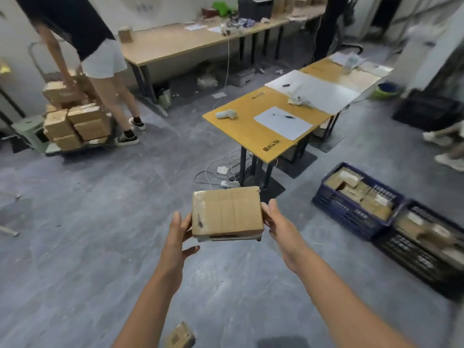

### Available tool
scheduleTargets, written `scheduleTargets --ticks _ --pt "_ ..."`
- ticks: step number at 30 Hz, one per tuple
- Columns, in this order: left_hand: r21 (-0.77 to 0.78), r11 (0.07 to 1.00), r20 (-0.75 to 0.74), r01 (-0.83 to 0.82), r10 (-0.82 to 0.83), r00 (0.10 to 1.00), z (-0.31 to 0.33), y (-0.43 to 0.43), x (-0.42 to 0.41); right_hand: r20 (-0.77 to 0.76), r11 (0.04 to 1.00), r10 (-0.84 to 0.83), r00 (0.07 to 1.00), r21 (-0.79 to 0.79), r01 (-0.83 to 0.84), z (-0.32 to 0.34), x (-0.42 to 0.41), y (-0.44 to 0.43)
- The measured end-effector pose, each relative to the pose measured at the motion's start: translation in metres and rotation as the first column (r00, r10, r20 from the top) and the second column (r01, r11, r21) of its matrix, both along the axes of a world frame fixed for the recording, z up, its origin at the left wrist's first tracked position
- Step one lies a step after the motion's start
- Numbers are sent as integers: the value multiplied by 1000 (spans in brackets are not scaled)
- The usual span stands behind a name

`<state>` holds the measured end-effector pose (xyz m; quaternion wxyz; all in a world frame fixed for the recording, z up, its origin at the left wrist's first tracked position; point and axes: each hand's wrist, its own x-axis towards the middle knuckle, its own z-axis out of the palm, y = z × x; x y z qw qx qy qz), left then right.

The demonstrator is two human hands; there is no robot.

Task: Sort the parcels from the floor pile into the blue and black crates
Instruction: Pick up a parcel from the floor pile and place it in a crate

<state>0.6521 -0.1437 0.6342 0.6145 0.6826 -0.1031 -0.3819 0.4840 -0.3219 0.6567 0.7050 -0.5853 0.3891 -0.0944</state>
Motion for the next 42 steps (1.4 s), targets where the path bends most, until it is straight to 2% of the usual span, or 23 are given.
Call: scheduleTargets --ticks 6,13,20,24,33,42 --pt "18 982 36 190 -190 981 5 -105 -84 2 985 -174 985 0 174 1 -111 -74" --pt "44 915 57 400 -402 914 9 -225 -194 16 924 -382 924 -1 382 -9 -247 -150" --pt "75 810 11 581 -584 812 4 -323 -284 -23 794 -606 795 43 607 -22 -350 -197" --pt "96 720 -17 688 -690 724 -8 -380 -322 -56 709 -701 711 56 703 -31 -397 -226" --pt "129 574 -70 808 -808 585 -49 -531 -397 -114 568 -810 575 90 818 -69 -473 -325" --pt "188 445 -221 876 -850 479 -88 -683 -455 -182 483 -856 484 52 874 -92 -521 -445"
